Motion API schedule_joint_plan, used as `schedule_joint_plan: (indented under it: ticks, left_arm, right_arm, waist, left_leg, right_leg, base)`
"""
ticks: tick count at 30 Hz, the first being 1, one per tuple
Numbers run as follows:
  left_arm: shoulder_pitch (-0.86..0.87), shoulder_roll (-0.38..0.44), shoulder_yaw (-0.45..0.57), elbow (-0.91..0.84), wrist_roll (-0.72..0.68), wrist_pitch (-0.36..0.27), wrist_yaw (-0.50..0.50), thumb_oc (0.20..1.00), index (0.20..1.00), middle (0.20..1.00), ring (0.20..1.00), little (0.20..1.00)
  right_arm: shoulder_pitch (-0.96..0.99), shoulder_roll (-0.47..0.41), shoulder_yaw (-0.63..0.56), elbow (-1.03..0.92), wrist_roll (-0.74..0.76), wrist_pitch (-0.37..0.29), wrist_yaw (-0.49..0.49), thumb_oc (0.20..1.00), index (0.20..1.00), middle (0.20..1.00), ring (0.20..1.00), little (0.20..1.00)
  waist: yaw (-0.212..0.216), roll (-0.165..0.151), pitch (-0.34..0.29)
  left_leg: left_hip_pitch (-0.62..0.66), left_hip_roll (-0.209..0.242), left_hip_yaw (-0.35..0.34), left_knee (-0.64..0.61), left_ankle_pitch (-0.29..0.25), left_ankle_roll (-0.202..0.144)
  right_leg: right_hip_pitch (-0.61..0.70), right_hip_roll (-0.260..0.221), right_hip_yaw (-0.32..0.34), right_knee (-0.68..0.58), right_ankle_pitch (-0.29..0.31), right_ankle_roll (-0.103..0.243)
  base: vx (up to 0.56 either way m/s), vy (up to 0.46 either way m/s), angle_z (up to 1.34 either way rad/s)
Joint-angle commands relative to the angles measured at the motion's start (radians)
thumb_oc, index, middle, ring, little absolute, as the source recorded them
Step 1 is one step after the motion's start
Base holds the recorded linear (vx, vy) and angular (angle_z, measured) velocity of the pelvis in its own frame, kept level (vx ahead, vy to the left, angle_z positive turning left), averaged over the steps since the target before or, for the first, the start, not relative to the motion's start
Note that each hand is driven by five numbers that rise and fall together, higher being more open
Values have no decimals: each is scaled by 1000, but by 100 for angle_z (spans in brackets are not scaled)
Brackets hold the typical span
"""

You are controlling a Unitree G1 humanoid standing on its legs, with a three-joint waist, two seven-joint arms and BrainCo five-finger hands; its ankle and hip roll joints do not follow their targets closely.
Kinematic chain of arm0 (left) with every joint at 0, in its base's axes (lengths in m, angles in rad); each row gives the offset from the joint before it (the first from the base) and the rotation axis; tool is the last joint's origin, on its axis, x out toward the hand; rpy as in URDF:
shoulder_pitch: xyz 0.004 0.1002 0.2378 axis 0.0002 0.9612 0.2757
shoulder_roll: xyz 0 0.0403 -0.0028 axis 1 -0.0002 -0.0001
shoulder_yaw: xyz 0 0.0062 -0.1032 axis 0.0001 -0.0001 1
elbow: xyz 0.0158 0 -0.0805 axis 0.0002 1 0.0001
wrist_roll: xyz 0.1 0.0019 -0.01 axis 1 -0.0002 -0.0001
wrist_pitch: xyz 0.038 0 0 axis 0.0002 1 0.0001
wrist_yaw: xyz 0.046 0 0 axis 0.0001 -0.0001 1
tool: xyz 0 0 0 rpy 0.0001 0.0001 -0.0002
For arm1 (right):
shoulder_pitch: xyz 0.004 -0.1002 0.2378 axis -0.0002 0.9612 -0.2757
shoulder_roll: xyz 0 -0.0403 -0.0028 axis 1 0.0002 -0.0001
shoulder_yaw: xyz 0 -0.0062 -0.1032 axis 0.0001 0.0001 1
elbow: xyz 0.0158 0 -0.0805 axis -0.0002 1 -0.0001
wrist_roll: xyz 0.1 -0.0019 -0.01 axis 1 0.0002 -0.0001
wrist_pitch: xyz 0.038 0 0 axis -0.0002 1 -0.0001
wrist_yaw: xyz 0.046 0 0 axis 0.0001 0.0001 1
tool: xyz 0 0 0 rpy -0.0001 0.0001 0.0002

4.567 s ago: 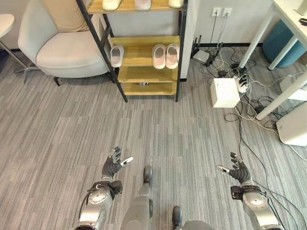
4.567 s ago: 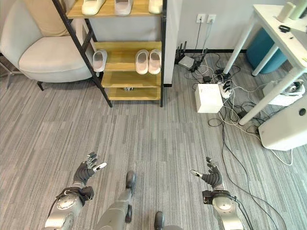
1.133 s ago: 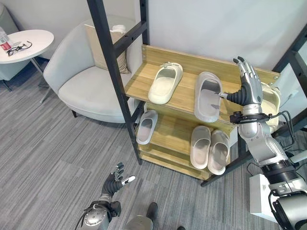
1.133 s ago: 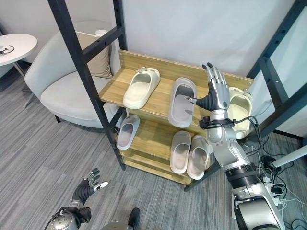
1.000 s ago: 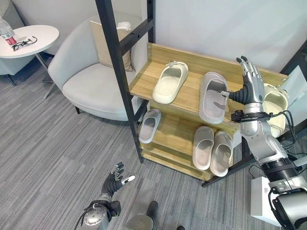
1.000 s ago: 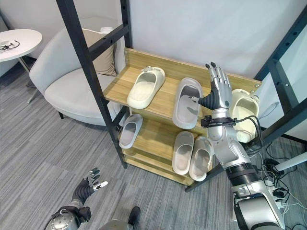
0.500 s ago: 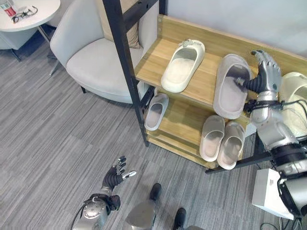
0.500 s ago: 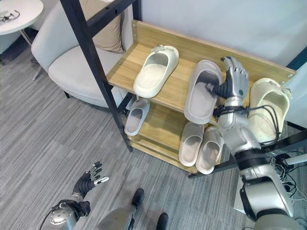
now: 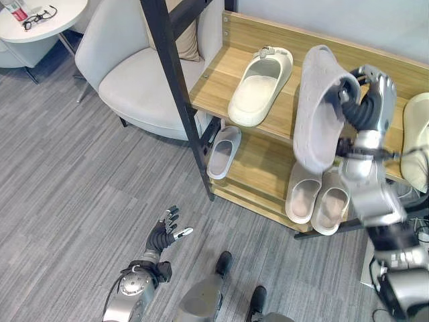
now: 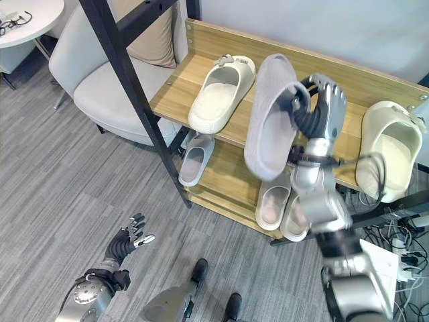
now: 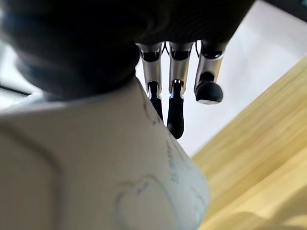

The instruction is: Arrange the slippers neatly on the shoe rack.

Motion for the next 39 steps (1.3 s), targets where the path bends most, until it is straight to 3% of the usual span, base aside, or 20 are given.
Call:
schedule_joint_plan:
  ticks: [1,5,7,8,10,12,14,19,23,24,30,34,37,39]
  left_arm:
    - [11,2,39,-51,37,-48,39,1000,1000,1000,1000,1000]
    - [63,-13,64,-70,51,-46,65,1000,1000,1000,1000,1000]
    - [76,-14,64,-71,50,-46,69,1000,1000,1000,1000,1000]
    - [92,-14,60,-68,52,-49,84,1000,1000,1000,1000,1000]
    - [104,-16,56,-62,47,-52,96,1000,1000,1000,1000,1000]
    - [108,-15,54,-59,46,-57,102,1000,1000,1000,1000,1000]
    - [110,-29,59,-59,33,-87,153,1000,1000,1000,1000,1000]
    - [108,-40,41,-69,19,-128,193,1000,1000,1000,1000,1000]
    - [101,-38,20,-88,40,-143,207,1000,1000,1000,1000,1000]
    - [80,-42,11,-95,46,-152,215,1000,1000,1000,1000,1000]
    - [-11,-16,-10,-116,48,-151,241,1000,1000,1000,1000,1000]
    - [-116,25,-62,-171,64,-172,270,1000,1000,1000,1000,1000]
    - [-180,22,-96,-189,72,-195,277,1000,1000,1000,1000,1000]
    - [-195,18,-102,-187,74,-199,278,1000,1000,1000,1000,1000]
  right_arm:
    - [17,-18,-48,-64,6,-140,30,200,200,200,200,200]
    - [214,32,-51,-223,109,-245,97,200,200,200,200,200]
    - [253,44,-38,-249,144,-260,122,200,200,200,200,200]
    - [305,65,22,-272,250,-303,177,200,200,200,200,200]
    - [332,78,91,-280,345,-326,241,200,200,200,200,200]
    - [335,73,129,-277,386,-333,270,200,200,200,200,200]
    - [341,55,254,-241,446,-330,345,200,200,200,200,200]
    - [335,20,386,-156,352,-322,363,200,200,200,200,200]
    - [346,-28,467,63,18,-253,290,200,200,200,200,200]
    - [313,-22,473,209,-135,-217,203,200,200,200,200,200]
    - [184,4,393,365,-208,-108,55,200,200,200,200,200]
    - [-45,-2,327,457,-242,8,-102,200,200,200,200,200]
    - [-217,-34,287,516,-235,42,-184,200,200,200,200,200]
    - [-248,-43,279,528,-231,45,-194,200,200,200,200,200]
  waist:
    - [-38,-28,-59]
    - [-85,-26,-67]
    - [-92,-25,-69]
    - [-106,-21,-70]
    - [-113,-17,-73]
    - [-115,-15,-71]
    - [-108,-13,-72]
    - [-83,-15,-71]
    - [-63,-17,-59]
    - [-60,-17,-53]
    - [-47,-4,8]
    - [-18,36,131]
    - [5,51,145]
    - [11,50,144]
  left_leg:
    - [132,77,12,31,-215,-16]
    - [155,88,27,13,-214,-16]
    - [158,91,29,10,-215,-17]
    - [164,96,37,7,-216,-18]
    - [175,102,44,2,-224,-21]
    - [179,105,45,1,-224,-23]
    - [179,107,41,-1,-218,-30]
    - [175,106,12,-3,-211,-38]
    - [171,99,-9,1,-210,-38]
    - [167,93,-18,1,-210,-35]
    - [100,85,-45,51,-203,-31]
    - [-137,58,-74,255,-208,-40]
    - [-285,42,-69,380,-242,-42]
    - [-316,40,-67,403,-248,-41]
  right_leg:
    - [3,-86,-5,0,-13,75]
    - [6,-82,5,0,-16,76]
    - [8,-82,7,-1,-16,77]
    - [7,-81,11,0,-17,78]
    - [14,-78,12,0,-26,78]
    - [16,-78,11,1,-27,77]
    - [22,-78,0,3,-29,74]
    - [34,-79,-36,7,-35,70]
    - [34,-79,-53,17,-41,69]
    - [31,-80,-55,25,-46,70]
    - [-53,-94,-60,125,-66,68]
    - [-246,-138,-79,292,-81,57]
    - [-386,-145,-53,404,-112,51]
    - [-416,-146,-46,425,-120,49]
  base:
    - [27,-5,-5]
    - [13,-10,-16]
    - [-12,-7,-35]
    - [-15,2,-30]
    - [7,-12,-16]
    - [6,-8,-4]
    - [-33,-29,7]
    - [-22,-12,28]
    - [-8,0,17]
    - [-12,10,12]
    - [-129,3,17]
    - [-401,21,16]
    - [-180,79,20]
    - [-62,55,3]
